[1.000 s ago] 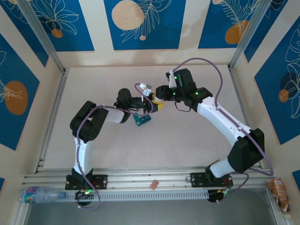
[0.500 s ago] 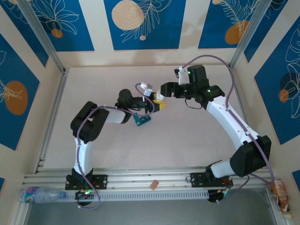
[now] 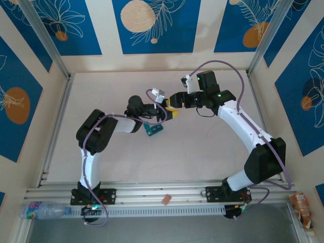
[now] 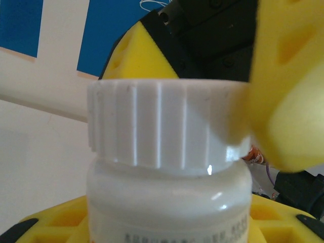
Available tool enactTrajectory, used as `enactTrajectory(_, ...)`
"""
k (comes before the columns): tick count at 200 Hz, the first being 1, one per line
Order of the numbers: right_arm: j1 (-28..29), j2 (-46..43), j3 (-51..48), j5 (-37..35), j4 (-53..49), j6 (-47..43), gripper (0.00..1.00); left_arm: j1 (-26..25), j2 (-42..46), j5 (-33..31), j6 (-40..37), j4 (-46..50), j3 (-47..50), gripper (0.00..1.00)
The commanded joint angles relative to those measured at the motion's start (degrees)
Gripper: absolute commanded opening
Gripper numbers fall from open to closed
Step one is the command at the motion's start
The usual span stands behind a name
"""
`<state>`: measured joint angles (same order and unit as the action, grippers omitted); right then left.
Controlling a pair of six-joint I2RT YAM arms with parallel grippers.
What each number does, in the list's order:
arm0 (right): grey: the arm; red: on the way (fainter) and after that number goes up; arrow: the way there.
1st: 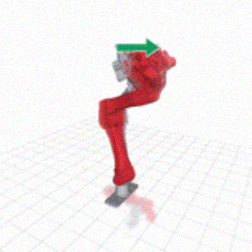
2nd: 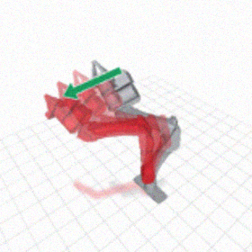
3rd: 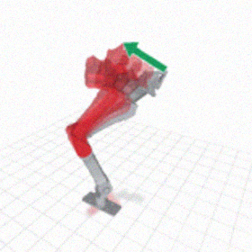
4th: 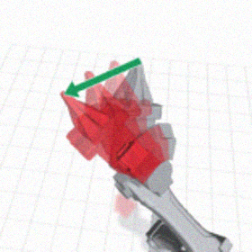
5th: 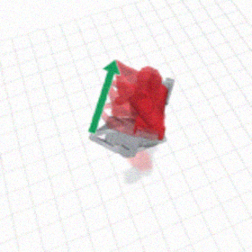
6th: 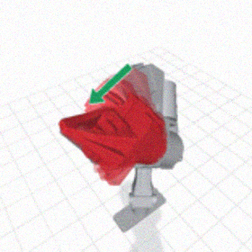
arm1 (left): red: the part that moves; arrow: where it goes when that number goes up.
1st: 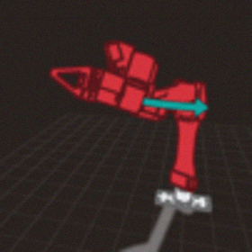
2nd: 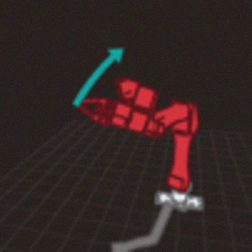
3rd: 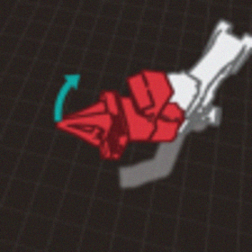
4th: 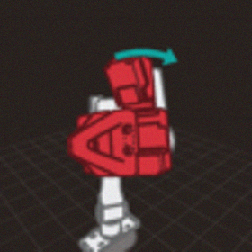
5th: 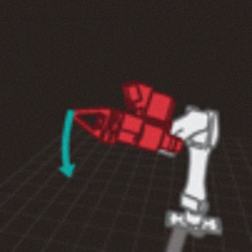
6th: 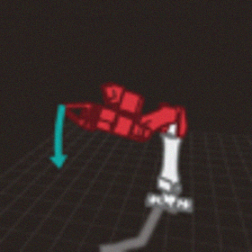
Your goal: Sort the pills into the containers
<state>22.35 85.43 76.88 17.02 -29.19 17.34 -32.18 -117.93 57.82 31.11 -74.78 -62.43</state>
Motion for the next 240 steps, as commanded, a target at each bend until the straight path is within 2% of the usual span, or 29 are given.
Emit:
enactTrajectory(1, 0.3, 0.7, 2.6, 1.9, -0.2, -0.4, 0.55, -0.6, 1.5, 0.0, -0.3, -2.9, -1.4, 0.0)
enactTrajectory(51, 0.8, 1.1, 2.8, 2.5, 0.7, 1.0, 0.36, -0.7, 1.6, 0.0, -0.4, -3.0, -0.8, 0.0)
enactTrajectory(74, 1.1, 0.8, 2.0, 1.3, 1.8, 2.0, 0.34, -0.7, 2.2, -0.6, -0.9, -2.8, 0.1, 0.0)
enactTrajectory(84, 1.1, 0.6, 1.6, 0.3, 2.3, 2.6, 0.34, -0.8, 2.8, -1.4, -1.8, -2.5, 0.8, 0.08)
enactTrajectory(99, 0.8, 0.0, 1.0, -2.0, 2.7, 3.7, 0.34, -0.8, 4.0, -2.7, -3.8, -1.1, 2.1, 0.26)
enactTrajectory(101, 0.8, -0.1, 0.8, -2.2, 2.7, 3.8, 0.34, -0.8, 4.1, -2.8, -4.1, -0.8, 2.3, 0.37)
enactTrajectory(102, 0.7, -0.1, 0.8, -2.4, 2.8, 3.9, 0.34, -0.8, 4.2, -2.9, -4.1, -0.7, 2.3, 0.47)
enactTrajectory(103, 0.7, -0.2, 0.8, -2.5, 2.8, 4.0, 0.34, -0.9, 4.3, -2.9, -4.3, -0.6, 2.4, 0.7)
enactTrajectory(104, 0.6, -0.2, 0.7, -2.6, 2.9, 4.0, 0.34, -0.8, 4.4, -2.9, -4.4, -0.5, 2.4, 0.83)
enactTrajectory(105, 0.5, -0.3, 0.7, -2.7, 2.8, 4.1, 0.34, -0.8, 4.4, -2.9, -4.5, -0.4, 2.5, 0.92)
enactTrajectory(107, 0.5, -0.4, 0.6, -2.9, 2.9, 4.3, 0.34, -0.8, 4.6, -2.9, -4.7, -0.2, 2.6, 0.98)
enactTrajectory(109, 0.3, -0.5, 0.6, -3.1, 2.9, 4.4, 0.34, -0.8, 4.7, -3.0, -4.8, 0.0, 2.6, 1.0)
enactTrajectory(184, -4.6, -5.5, -6.9, -12.7, 5.2, 6.9, 0.33, -0.8, 11.4, -7.6, -9.2, 1.6, 9.2, 1.0)
enactTrajectory(240, -5.6, -7.3, -16.5, -22.8, 9.4, 7.3, 0.33, -0.5, 20.8, -15.7, -18.8, 14.3, 14.7, 1.0)
